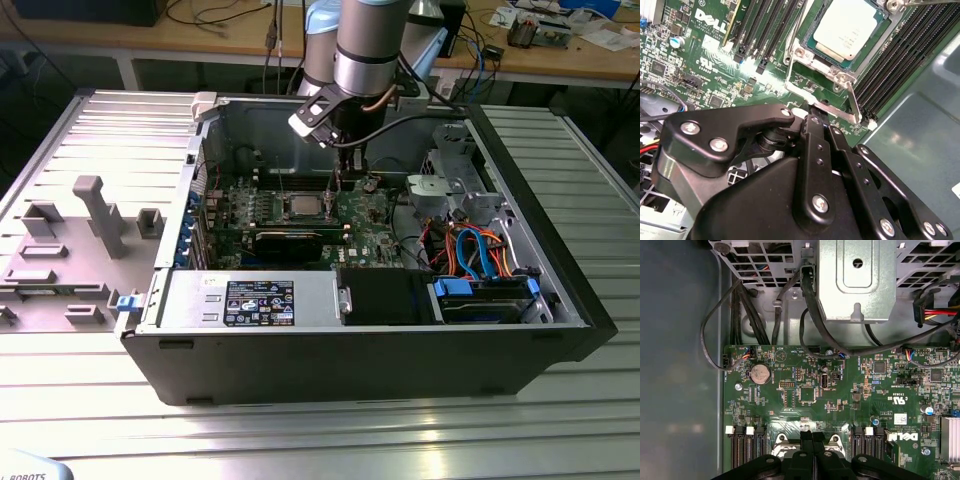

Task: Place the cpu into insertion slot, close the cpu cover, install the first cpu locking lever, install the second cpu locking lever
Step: 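Close the cpu cover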

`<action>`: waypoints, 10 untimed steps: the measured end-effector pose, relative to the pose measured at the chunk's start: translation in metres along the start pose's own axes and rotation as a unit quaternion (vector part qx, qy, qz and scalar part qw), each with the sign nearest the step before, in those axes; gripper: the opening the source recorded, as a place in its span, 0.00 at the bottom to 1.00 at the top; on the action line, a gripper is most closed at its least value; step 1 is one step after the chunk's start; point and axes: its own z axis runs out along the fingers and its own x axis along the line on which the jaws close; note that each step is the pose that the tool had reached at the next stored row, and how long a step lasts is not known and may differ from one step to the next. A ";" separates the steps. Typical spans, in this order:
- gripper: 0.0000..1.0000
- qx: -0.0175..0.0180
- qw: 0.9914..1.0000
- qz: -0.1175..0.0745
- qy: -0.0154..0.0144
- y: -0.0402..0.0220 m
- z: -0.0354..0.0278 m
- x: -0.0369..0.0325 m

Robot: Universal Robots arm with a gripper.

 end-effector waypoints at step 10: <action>0.11 0.000 1.000 0.000 0.000 -0.0032 0.0000 0.0000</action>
